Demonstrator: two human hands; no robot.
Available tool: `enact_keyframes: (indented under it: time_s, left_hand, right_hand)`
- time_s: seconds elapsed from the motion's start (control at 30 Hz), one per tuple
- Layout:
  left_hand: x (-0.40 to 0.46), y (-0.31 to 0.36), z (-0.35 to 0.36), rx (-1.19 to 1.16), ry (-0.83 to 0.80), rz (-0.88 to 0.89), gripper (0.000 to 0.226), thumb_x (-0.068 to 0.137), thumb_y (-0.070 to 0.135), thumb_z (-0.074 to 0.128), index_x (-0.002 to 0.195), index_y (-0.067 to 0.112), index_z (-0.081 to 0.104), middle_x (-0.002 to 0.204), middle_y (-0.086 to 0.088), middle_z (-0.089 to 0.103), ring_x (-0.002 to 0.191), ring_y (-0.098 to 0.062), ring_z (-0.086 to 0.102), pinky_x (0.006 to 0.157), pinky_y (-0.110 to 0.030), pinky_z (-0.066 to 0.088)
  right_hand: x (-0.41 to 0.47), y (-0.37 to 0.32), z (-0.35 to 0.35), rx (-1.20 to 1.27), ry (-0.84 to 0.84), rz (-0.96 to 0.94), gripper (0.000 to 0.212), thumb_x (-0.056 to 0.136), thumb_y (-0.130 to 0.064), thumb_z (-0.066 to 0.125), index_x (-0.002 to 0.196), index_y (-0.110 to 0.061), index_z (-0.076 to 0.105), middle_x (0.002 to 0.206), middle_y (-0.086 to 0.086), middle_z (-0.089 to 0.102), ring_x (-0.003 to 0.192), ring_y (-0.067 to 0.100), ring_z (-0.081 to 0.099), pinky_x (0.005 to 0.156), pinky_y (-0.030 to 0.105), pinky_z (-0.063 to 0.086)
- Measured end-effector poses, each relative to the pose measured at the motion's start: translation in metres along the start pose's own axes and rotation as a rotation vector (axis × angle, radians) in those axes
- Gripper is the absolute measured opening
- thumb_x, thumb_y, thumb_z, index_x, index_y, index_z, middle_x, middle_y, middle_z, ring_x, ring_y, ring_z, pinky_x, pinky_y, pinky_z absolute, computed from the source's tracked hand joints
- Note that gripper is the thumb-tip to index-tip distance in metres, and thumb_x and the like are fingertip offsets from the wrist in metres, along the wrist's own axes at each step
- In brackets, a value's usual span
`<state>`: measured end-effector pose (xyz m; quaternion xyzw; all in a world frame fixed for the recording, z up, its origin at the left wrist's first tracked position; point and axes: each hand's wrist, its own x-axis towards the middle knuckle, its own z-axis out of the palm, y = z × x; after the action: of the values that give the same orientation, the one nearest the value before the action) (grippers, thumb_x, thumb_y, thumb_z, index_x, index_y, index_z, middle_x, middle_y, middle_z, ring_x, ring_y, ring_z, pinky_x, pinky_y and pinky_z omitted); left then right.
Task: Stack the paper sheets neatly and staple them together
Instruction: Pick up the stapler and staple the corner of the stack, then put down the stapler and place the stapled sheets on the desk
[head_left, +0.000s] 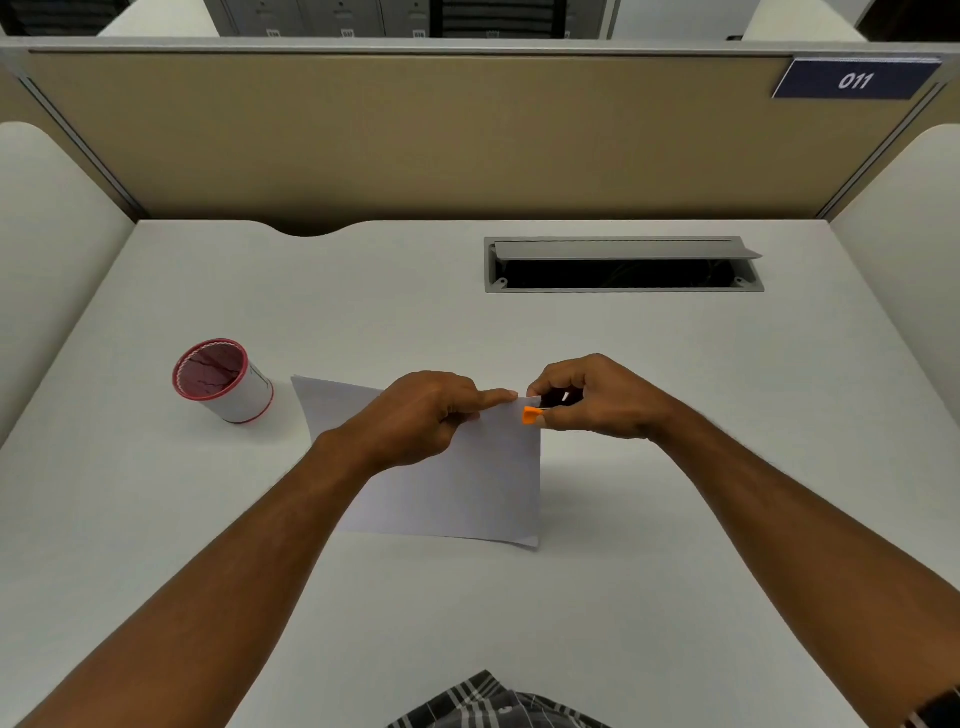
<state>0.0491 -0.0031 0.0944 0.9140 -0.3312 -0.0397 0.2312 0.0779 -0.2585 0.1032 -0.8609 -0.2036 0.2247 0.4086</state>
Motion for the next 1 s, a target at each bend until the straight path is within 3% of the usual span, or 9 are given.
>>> enact_keyframes:
  time_s: [0.3, 0.4, 0.5, 0.6, 0.67, 0.77, 0.9, 1.0]
  left_hand:
    - [-0.004, -0.009, 0.007, -0.158, 0.066, -0.093, 0.052, 0.095, 0.003, 0.056, 0.140, 0.028, 0.053, 0.086, 0.008, 0.066, 0.073, -0.005, 0.053, 0.073, -0.019, 0.045]
    - [-0.009, -0.009, 0.011, -0.292, 0.100, -0.215, 0.049, 0.096, 0.008, 0.057, 0.141, 0.028, 0.052, 0.112, 0.008, 0.072, 0.099, -0.004, 0.064, 0.090, -0.020, 0.050]
    - [-0.014, -0.012, 0.016, -0.425, 0.151, -0.376, 0.045, 0.096, 0.011, 0.060, 0.139, 0.025, 0.056, 0.132, 0.005, 0.065, 0.121, -0.007, 0.059, 0.103, -0.025, 0.048]
    - [-0.020, -0.015, 0.021, -0.540, 0.210, -0.521, 0.036, 0.095, 0.013, 0.060, 0.129, 0.023, 0.066, 0.121, 0.008, 0.071, 0.110, -0.006, 0.066, 0.090, -0.017, 0.051]
    - [-0.022, -0.018, 0.026, -0.592, 0.246, -0.613, 0.029, 0.095, 0.014, 0.060, 0.120, 0.023, 0.070, 0.110, 0.008, 0.075, 0.097, -0.007, 0.070, 0.084, -0.023, 0.055]
    - [-0.025, -0.022, 0.034, -0.709, 0.299, -0.743, 0.022, 0.092, 0.013, 0.061, 0.107, 0.024, 0.073, 0.098, 0.005, 0.077, 0.084, -0.014, 0.074, 0.077, -0.037, 0.062]
    - [-0.028, -0.029, 0.047, -0.851, 0.404, -0.891, 0.018, 0.090, 0.010, 0.063, 0.101, 0.020, 0.073, 0.096, -0.001, 0.078, 0.085, -0.023, 0.074, 0.079, -0.044, 0.061]
    - [-0.030, -0.031, 0.059, -0.964, 0.452, -0.985, 0.015, 0.090, 0.008, 0.063, 0.098, 0.016, 0.073, 0.091, -0.005, 0.078, 0.084, -0.029, 0.074, 0.078, -0.045, 0.061]
  right_hand:
    - [-0.002, 0.002, 0.001, 0.081, 0.001, 0.050, 0.027, 0.077, -0.036, 0.081, 0.099, -0.022, 0.071, 0.097, -0.004, 0.073, 0.095, 0.013, 0.068, 0.085, 0.027, 0.056]
    - [0.000, 0.006, 0.001, 0.099, 0.015, 0.072, 0.032, 0.077, -0.035, 0.081, 0.104, -0.022, 0.072, 0.099, -0.007, 0.073, 0.096, 0.010, 0.068, 0.083, 0.021, 0.053]
    - [0.004, 0.011, -0.001, 0.099, 0.041, 0.094, 0.036, 0.080, -0.032, 0.079, 0.112, -0.020, 0.071, 0.107, -0.007, 0.073, 0.102, 0.008, 0.067, 0.088, 0.022, 0.053]
    - [0.016, 0.020, -0.004, 0.079, 0.076, 0.131, 0.037, 0.082, -0.029, 0.077, 0.118, -0.019, 0.069, 0.111, -0.006, 0.070, 0.104, 0.009, 0.066, 0.090, 0.029, 0.054]
    - [0.030, 0.027, -0.003, 0.071, 0.111, 0.163, 0.037, 0.083, -0.027, 0.076, 0.118, -0.018, 0.068, 0.112, -0.005, 0.069, 0.102, 0.013, 0.066, 0.088, 0.034, 0.056]
    - [0.055, 0.034, 0.001, -0.024, 0.189, 0.185, 0.036, 0.085, -0.027, 0.074, 0.119, -0.017, 0.066, 0.116, 0.000, 0.065, 0.107, 0.017, 0.061, 0.090, 0.030, 0.049]
    - [0.092, 0.038, 0.010, -0.143, 0.207, 0.184, 0.028, 0.090, -0.022, 0.068, 0.117, -0.013, 0.067, 0.117, 0.010, 0.064, 0.106, 0.026, 0.060, 0.093, 0.036, 0.046]
    - [0.124, 0.045, 0.019, -0.258, 0.181, 0.175, 0.022, 0.093, -0.020, 0.063, 0.111, -0.009, 0.066, 0.114, 0.013, 0.062, 0.104, 0.030, 0.060, 0.086, 0.036, 0.046]
